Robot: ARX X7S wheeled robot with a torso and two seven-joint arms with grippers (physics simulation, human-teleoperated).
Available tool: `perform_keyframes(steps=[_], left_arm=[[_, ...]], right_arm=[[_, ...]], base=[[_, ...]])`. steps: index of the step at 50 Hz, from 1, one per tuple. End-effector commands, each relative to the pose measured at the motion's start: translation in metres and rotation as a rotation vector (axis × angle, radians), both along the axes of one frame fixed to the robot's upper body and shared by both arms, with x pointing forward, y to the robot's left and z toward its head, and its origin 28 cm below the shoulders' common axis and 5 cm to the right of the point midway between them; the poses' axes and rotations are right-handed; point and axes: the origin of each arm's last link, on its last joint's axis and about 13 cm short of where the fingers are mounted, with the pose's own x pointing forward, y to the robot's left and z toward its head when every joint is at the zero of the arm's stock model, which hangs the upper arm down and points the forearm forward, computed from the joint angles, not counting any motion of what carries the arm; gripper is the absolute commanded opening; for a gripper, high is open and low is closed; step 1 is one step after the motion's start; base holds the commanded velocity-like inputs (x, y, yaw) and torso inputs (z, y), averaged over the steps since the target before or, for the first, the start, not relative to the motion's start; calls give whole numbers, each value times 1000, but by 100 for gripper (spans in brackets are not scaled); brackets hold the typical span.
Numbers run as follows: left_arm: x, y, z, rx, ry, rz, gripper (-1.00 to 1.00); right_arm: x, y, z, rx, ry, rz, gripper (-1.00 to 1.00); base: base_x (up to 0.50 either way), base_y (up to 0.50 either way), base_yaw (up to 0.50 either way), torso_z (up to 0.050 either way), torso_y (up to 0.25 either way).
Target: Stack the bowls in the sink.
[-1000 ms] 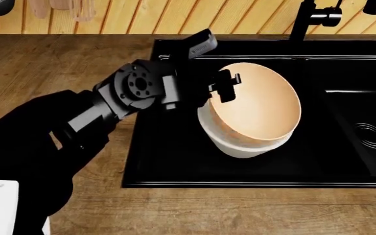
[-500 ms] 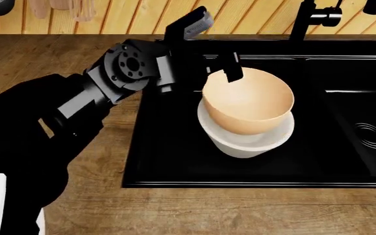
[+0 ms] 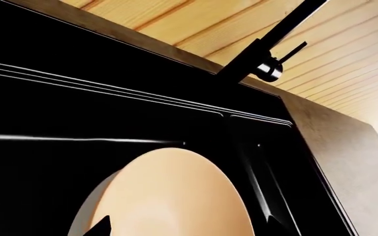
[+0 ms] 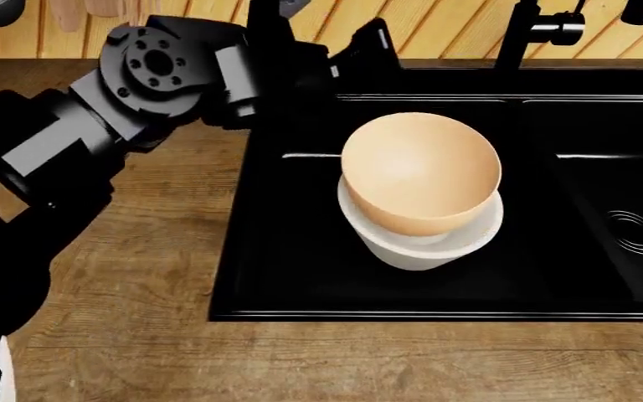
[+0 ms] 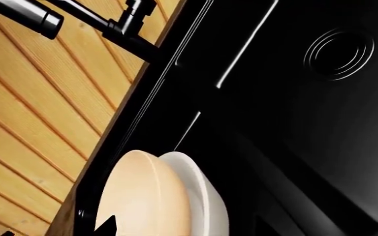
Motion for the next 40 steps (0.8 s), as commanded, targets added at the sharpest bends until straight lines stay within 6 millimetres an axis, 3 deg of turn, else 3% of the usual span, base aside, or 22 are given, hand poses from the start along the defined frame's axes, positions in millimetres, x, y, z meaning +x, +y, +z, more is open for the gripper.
perform_keyframes(steps=[1,17,40], left_arm=[[-21,21,8,-54,-9,0,100],[-59,58,21,-132,-41,29,100],[-78,99,13,-188,-37,158,100]], right_arm=[[0,0,0,4,-15,10,100],[0,0,0,-18,-32,25,100],[0,0,0,-20,-28,36,100]], base=[[0,0,0,0,0],[0,0,0,0,0],[0,0,0,0,0]])
